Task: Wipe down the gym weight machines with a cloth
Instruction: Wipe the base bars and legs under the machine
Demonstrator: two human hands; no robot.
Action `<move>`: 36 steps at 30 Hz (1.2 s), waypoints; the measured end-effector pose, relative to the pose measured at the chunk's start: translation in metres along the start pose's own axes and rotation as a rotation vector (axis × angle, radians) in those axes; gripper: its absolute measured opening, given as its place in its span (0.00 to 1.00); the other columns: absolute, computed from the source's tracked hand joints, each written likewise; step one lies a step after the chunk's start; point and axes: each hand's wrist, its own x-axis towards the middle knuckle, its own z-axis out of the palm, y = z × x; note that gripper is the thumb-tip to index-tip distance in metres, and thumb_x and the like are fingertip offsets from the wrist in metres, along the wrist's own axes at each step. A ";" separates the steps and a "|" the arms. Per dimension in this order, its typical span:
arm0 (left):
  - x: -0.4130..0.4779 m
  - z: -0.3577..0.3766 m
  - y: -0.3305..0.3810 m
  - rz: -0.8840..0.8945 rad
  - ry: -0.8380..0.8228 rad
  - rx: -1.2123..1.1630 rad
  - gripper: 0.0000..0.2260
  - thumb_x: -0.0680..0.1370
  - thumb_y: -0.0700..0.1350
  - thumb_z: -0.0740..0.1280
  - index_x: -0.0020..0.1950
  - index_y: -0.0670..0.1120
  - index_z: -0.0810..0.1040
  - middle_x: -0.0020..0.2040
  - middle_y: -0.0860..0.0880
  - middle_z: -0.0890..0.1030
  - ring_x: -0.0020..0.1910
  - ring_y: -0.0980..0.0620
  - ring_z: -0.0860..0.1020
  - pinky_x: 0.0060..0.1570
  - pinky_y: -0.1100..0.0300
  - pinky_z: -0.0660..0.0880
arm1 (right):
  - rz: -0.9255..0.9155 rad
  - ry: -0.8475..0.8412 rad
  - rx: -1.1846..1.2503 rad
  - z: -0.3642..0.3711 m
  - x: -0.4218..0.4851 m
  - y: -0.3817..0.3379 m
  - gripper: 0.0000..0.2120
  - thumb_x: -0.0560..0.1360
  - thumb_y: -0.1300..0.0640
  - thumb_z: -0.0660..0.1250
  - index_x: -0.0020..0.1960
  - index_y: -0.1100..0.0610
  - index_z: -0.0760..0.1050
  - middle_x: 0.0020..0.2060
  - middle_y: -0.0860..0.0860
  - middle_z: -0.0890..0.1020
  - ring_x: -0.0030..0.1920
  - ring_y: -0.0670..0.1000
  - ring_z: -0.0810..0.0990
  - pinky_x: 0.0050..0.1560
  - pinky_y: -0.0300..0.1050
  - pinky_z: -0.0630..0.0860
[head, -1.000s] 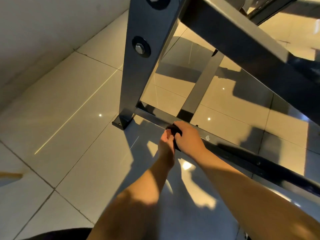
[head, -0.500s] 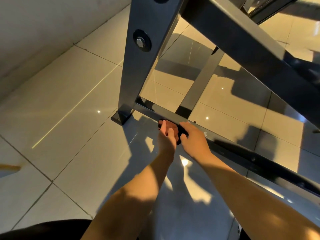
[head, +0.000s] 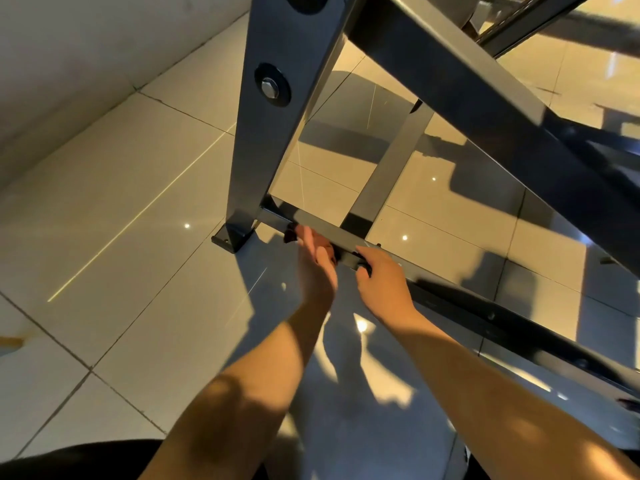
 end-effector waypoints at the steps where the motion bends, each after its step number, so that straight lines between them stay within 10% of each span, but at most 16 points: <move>1: -0.011 0.006 0.001 0.056 -0.028 0.080 0.23 0.85 0.40 0.53 0.81 0.44 0.60 0.76 0.40 0.68 0.71 0.46 0.71 0.72 0.52 0.68 | 0.010 0.037 0.015 0.000 -0.004 0.002 0.22 0.81 0.64 0.60 0.74 0.56 0.71 0.71 0.53 0.74 0.72 0.53 0.71 0.71 0.41 0.62; 6: -0.040 0.022 0.007 0.402 -0.142 0.302 0.19 0.82 0.35 0.59 0.73 0.36 0.71 0.70 0.37 0.74 0.70 0.43 0.70 0.72 0.47 0.66 | -0.028 0.064 0.082 -0.004 -0.016 0.004 0.21 0.80 0.66 0.59 0.69 0.53 0.76 0.63 0.52 0.80 0.62 0.51 0.76 0.65 0.41 0.69; 12: 0.017 -0.002 0.013 0.431 0.103 0.479 0.12 0.83 0.41 0.55 0.45 0.43 0.76 0.36 0.47 0.74 0.35 0.49 0.72 0.41 0.52 0.69 | 0.137 0.199 0.055 -0.026 -0.017 0.017 0.18 0.80 0.65 0.60 0.67 0.57 0.77 0.63 0.55 0.79 0.58 0.55 0.78 0.58 0.44 0.74; 16: 0.005 0.017 0.010 0.448 -0.002 0.583 0.14 0.80 0.40 0.62 0.61 0.38 0.80 0.57 0.40 0.80 0.56 0.47 0.71 0.56 0.52 0.74 | 0.196 0.249 -0.068 -0.029 -0.018 0.035 0.08 0.76 0.65 0.61 0.51 0.59 0.77 0.52 0.57 0.79 0.54 0.61 0.78 0.55 0.56 0.79; 19: -0.033 0.040 0.011 0.558 -0.339 0.800 0.24 0.77 0.36 0.62 0.74 0.48 0.70 0.76 0.48 0.67 0.68 0.45 0.64 0.68 0.52 0.68 | 0.210 0.075 -0.205 -0.024 -0.027 0.045 0.22 0.81 0.62 0.60 0.75 0.58 0.67 0.75 0.57 0.66 0.76 0.58 0.62 0.77 0.50 0.58; 36: -0.056 0.054 0.032 0.421 -0.489 0.606 0.30 0.79 0.32 0.60 0.79 0.49 0.64 0.77 0.46 0.65 0.72 0.45 0.66 0.73 0.52 0.67 | 0.173 0.111 -0.117 -0.047 -0.050 0.074 0.22 0.78 0.65 0.64 0.71 0.58 0.72 0.68 0.55 0.75 0.69 0.57 0.73 0.72 0.47 0.66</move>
